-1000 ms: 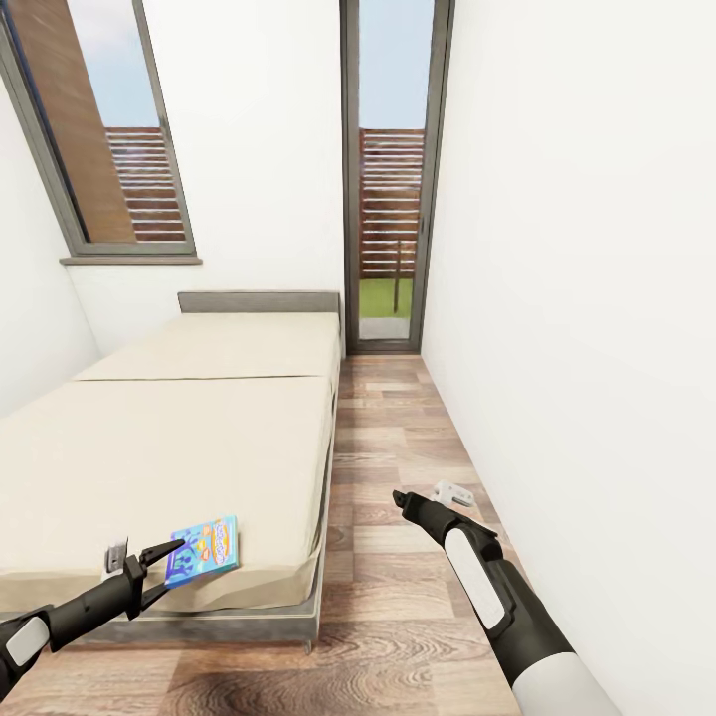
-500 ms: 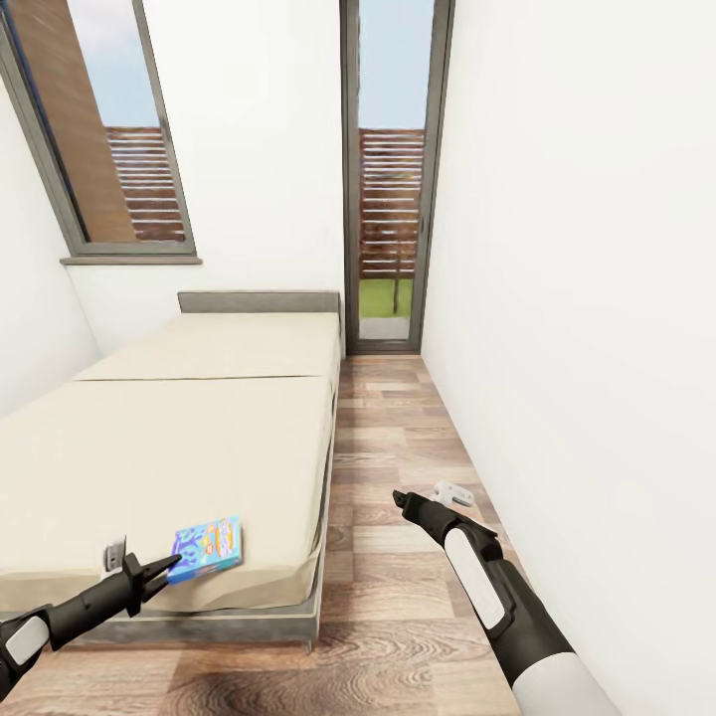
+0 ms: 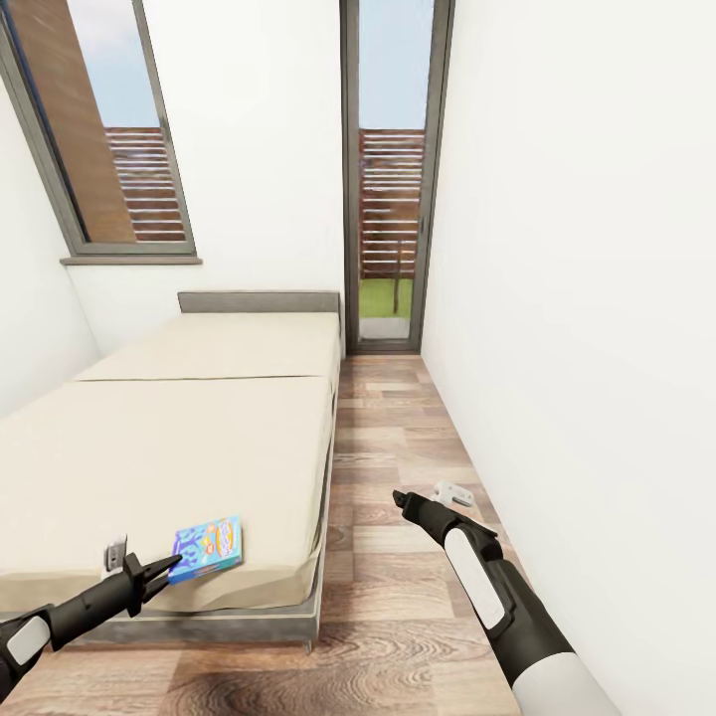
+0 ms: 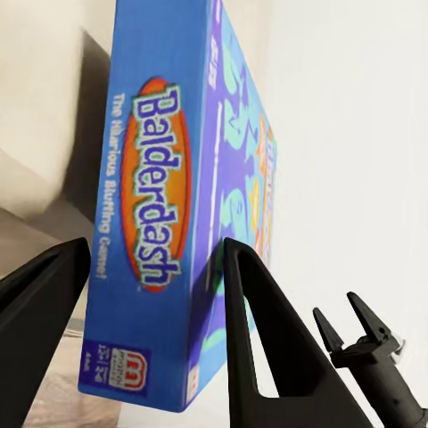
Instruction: Put all the toys in the child's room - the three board games (two on the bed and one on the table), the two jigsaw puzzles on the table, and the tennis ball on the table - inside the toy box on the table in the child's room.
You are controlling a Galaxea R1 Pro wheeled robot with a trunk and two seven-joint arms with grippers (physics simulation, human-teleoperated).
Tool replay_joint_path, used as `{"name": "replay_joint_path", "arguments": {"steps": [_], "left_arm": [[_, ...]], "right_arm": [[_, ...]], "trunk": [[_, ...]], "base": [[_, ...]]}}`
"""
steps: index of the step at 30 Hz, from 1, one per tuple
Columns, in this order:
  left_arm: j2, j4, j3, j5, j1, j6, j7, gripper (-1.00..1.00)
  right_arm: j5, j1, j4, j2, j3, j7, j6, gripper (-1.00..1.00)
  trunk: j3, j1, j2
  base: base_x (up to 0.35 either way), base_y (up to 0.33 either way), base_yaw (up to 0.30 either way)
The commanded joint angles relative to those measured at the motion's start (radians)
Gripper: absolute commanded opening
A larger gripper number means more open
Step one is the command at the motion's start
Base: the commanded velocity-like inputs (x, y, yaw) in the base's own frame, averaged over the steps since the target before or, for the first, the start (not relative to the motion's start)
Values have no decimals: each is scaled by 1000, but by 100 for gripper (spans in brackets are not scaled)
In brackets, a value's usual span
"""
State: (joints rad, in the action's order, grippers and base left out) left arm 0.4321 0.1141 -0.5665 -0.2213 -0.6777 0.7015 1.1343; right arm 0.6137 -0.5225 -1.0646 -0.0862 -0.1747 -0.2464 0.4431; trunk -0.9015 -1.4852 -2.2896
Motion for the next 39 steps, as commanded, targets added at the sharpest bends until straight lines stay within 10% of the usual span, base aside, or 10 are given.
{"name": "replay_joint_path", "arguments": {"steps": [1, 18, 30, 39], "left_arm": [[0, -1, 13, -7, 0, 6, 1, -100], [2, -1, 13, -7, 0, 4, 3, -100], [10, 7, 10, -8, -4, 18, 8, -100], [35, 154, 42, -8, -3, 152, 14, -100]], "right_arm": [[10, -1, -2, 0, -2, -10, 2, 100], [11, -1, -2, 0, -2, -10, 2, 100], [10, -1, -2, 0, -2, -11, 3, 100], [7, -1, -10, -1, -4, -11, 2, 100]], "trunk": [[2, 4, 7], [55, 69, 126], [55, 69, 126], [84, 104, 189]], "base": [[0, 0, 0], [0, 0, 0], [0, 0, 0], [0, 0, 0]]}}
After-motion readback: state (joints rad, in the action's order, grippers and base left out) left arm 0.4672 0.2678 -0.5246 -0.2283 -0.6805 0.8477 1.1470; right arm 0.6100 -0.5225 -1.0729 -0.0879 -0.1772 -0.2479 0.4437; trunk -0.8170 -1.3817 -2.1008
